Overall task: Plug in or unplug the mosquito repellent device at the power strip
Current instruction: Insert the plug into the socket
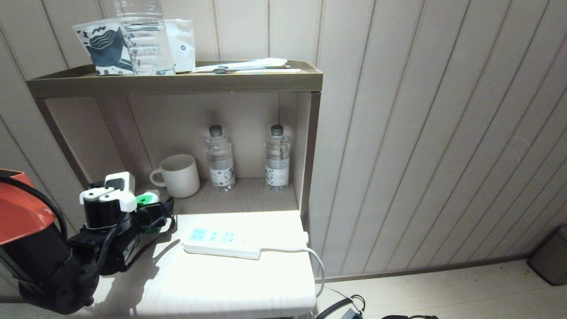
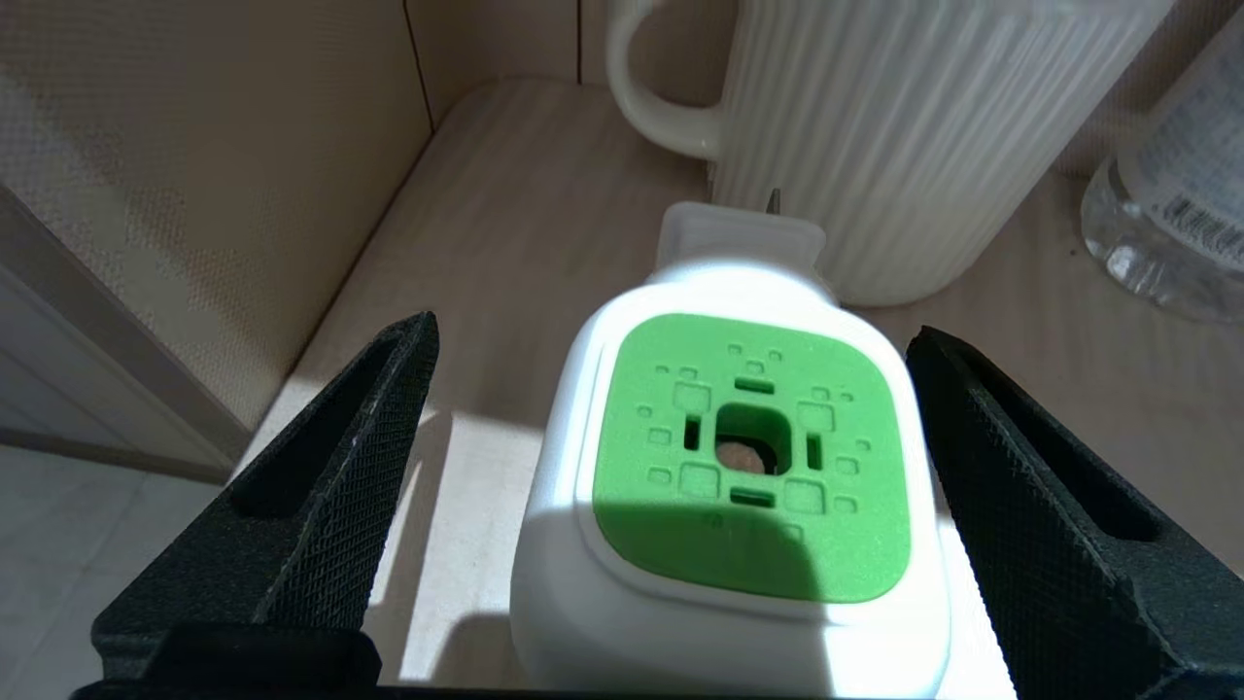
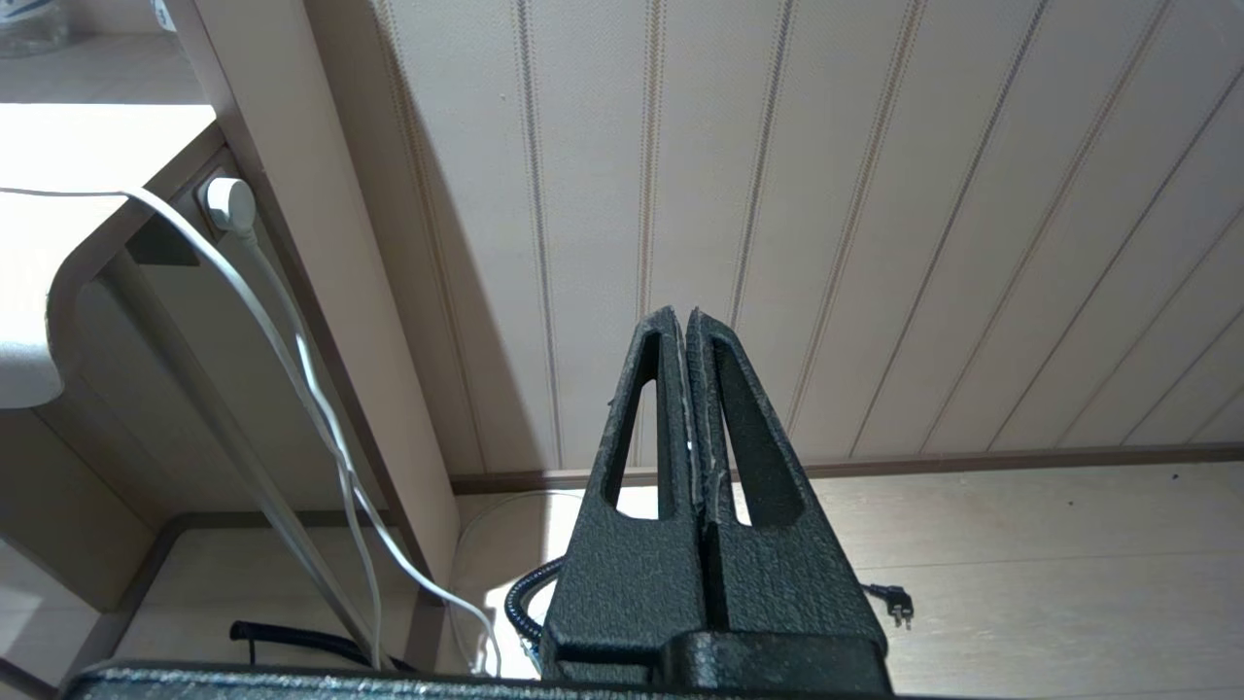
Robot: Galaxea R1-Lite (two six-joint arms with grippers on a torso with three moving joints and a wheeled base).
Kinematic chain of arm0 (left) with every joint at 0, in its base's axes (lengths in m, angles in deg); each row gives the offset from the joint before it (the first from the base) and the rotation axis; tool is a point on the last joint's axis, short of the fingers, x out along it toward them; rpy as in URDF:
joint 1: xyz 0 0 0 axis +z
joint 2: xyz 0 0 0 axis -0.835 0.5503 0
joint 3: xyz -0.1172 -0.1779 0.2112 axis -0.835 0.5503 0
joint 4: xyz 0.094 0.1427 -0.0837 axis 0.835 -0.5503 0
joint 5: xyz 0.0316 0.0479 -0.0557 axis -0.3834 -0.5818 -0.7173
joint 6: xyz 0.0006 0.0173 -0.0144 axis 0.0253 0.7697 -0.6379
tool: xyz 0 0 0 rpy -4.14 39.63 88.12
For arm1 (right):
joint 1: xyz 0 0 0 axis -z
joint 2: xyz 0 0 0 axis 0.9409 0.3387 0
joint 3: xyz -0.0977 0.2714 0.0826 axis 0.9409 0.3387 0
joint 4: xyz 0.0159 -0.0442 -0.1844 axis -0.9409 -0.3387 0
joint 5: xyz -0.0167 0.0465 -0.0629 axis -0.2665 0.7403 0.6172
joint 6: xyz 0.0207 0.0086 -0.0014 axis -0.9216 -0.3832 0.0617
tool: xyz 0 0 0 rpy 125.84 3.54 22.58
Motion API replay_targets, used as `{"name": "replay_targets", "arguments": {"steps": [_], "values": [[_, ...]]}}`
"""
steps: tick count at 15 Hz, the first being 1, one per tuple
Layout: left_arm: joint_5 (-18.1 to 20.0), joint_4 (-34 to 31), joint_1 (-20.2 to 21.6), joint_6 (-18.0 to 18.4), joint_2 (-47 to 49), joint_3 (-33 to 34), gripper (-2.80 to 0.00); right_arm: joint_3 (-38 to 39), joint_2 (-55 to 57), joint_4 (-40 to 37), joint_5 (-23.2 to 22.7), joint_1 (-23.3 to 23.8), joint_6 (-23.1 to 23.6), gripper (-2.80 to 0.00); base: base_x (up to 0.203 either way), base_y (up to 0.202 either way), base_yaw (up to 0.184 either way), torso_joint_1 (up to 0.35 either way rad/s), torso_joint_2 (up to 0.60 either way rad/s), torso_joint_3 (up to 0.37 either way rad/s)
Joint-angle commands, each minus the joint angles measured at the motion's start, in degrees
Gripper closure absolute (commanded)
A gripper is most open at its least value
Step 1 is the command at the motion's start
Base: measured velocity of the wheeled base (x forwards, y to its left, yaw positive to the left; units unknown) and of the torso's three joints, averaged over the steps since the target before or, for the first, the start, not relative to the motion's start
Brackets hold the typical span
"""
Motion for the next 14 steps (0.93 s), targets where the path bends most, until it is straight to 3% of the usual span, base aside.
{"name": "replay_targets", "arguments": {"steps": [1, 14], "values": [[-0.7, 1.5, 0.0, -0.1, 1.0, -0.1, -2.8, 0.0, 0.0, 0.0, 0.0, 0.0, -0.1, 0.0, 0.0, 0.0, 0.0, 0.0, 0.0, 0.0], [-3.4, 8.3, 0.1, -0.2, 3.5, 1.1, -2.8, 0.0, 0.0, 0.0, 0.0, 0.0, 0.0, 0.0, 0.0, 0.0, 0.0, 0.0, 0.0, 0.0]]}}
